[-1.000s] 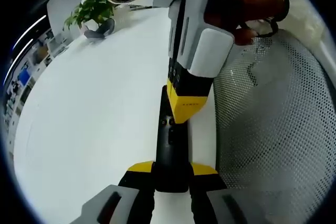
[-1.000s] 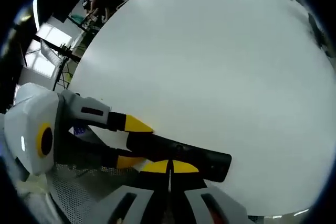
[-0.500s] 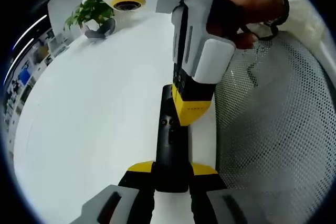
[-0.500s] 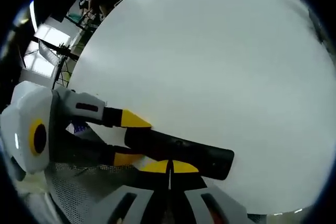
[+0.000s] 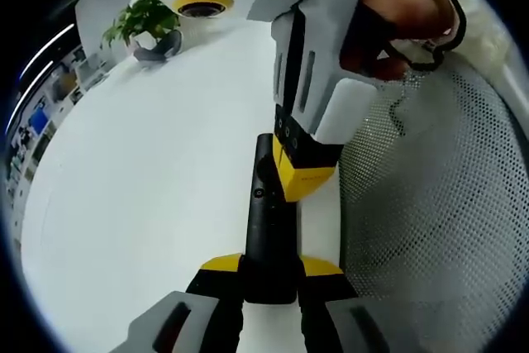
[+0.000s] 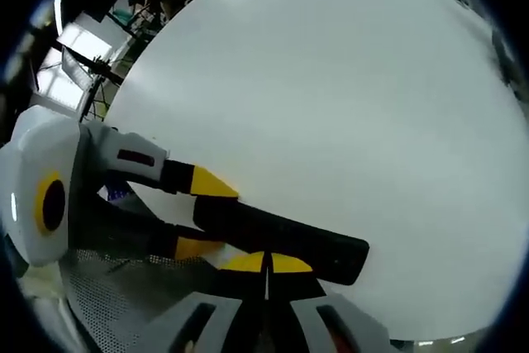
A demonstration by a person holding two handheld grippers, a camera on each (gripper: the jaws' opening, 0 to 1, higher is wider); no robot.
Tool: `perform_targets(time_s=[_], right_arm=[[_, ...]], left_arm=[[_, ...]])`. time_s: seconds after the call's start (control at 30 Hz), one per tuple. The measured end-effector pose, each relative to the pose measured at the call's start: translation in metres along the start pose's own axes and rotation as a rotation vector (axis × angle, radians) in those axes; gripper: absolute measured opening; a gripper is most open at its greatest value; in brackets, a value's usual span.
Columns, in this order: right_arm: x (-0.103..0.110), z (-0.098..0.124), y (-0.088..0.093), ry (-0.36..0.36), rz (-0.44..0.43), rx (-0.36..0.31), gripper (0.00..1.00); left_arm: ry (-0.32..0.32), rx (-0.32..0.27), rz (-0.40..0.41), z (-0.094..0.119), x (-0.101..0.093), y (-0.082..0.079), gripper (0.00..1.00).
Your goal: Press the specified remote control buttons in sequence, fully releasing each button before pressing the next.
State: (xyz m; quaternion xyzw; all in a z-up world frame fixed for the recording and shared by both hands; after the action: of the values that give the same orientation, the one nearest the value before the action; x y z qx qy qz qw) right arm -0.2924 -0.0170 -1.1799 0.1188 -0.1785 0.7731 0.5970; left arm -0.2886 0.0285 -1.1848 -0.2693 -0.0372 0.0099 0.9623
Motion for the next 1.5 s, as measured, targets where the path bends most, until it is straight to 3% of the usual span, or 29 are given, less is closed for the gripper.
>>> perform_targets(time_s=[0.13, 0.3, 0.47, 0.67, 1.17, 1.5], right_arm=[[-0.001, 0.001, 0.000, -0.035, -0.058, -0.011, 0.00], [0.001, 0.000, 0.000, -0.025, -0.041, -0.030, 0.00], [-0.001, 0.000, -0.003, -0.057, -0.079, 0.019, 0.00], [0.000, 0.001, -0.004, -0.054, -0.041, 0.011, 0.00], [0.010, 0.003, -0.016, -0.104, -0.083, -0.038, 0.00], [0.009, -0.001, -0.017, -0.087, -0.080, -0.030, 0.00]], left_arm=[[0.001, 0.001, -0.002, 0.000, 0.000, 0.000, 0.24], [0.002, 0.002, -0.005, 0.000, 0.000, 0.000, 0.24], [0.002, -0.001, -0.005, 0.000, 0.000, 0.000, 0.24], [-0.001, -0.008, 0.001, 0.000, 0.000, 0.000, 0.24], [-0.003, -0.013, 0.003, 0.000, 0.000, -0.001, 0.24], [-0.003, -0.028, 0.005, 0.000, 0.000, -0.001, 0.24]])
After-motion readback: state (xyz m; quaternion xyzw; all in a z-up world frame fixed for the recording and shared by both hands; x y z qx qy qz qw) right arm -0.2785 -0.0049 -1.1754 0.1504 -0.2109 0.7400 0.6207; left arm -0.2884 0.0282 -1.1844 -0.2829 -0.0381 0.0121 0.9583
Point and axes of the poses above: the point that each gripper's makers call its tool centre point, and the gripper's own axes: z roughly backward along the fingers, x roughly to its left, y roughly out of its underside, the point moved 1 cm from there along z, roughly backward along the fingers, and after that the axes turned 9 degrees about -z, right-handed, at the moved point
